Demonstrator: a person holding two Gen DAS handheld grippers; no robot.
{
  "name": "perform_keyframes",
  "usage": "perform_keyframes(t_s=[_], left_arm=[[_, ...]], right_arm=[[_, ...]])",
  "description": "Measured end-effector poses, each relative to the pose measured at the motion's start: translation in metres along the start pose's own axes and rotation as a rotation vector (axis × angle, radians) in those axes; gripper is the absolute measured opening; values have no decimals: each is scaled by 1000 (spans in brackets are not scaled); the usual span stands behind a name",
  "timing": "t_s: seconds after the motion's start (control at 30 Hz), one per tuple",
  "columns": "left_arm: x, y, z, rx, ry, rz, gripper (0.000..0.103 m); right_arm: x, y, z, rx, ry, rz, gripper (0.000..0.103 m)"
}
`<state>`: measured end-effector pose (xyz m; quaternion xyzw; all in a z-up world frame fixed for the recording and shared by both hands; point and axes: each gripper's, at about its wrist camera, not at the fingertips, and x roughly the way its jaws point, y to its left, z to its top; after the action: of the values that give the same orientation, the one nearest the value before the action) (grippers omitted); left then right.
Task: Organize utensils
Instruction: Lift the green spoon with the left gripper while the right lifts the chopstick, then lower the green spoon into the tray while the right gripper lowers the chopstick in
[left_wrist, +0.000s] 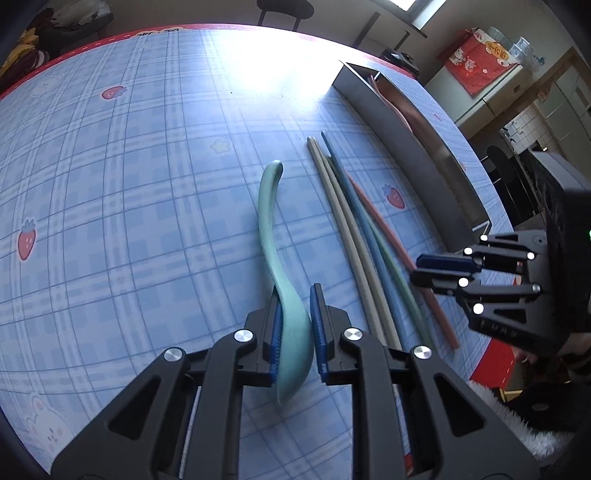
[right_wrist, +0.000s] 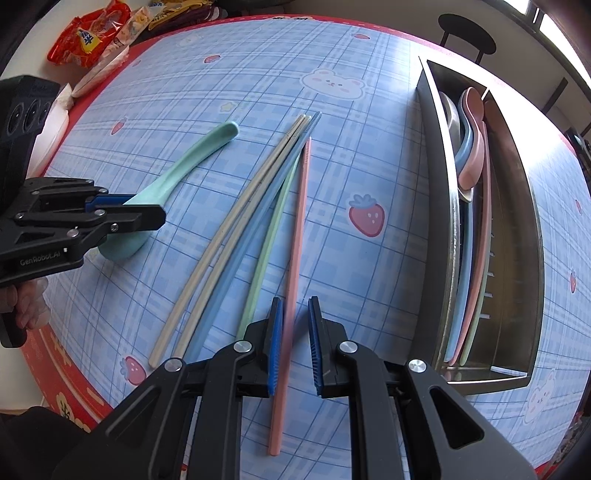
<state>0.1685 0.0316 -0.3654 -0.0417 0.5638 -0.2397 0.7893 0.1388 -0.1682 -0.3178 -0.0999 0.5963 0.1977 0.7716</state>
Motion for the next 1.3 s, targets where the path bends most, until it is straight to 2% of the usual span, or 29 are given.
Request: perform_keyframes(t_s=[0.2,0.4,0.47,0.77,1.0,1.3], left_arm=[[-6,0,-15,54,11,14,19],[-6,3,-23,-18,-26,12,19],[-8,2,-26,-35,-30,19,18],[-26,-1,-53,-50,-26,48,18],[-49,-7,-58,-68,-50,67,18],[-66,-30,-28,-26,-65,95,18]], right_arm=[[3,8,3,-28,5,-23,14],[6,17,5,-58,9,-41,13],[6,19,5,-67,8,-46,9],[3,16,4,-57,4,-14,6],[-21,8,0,6,-78,40,6],[-53,-33,-2,130,-185,93,6]])
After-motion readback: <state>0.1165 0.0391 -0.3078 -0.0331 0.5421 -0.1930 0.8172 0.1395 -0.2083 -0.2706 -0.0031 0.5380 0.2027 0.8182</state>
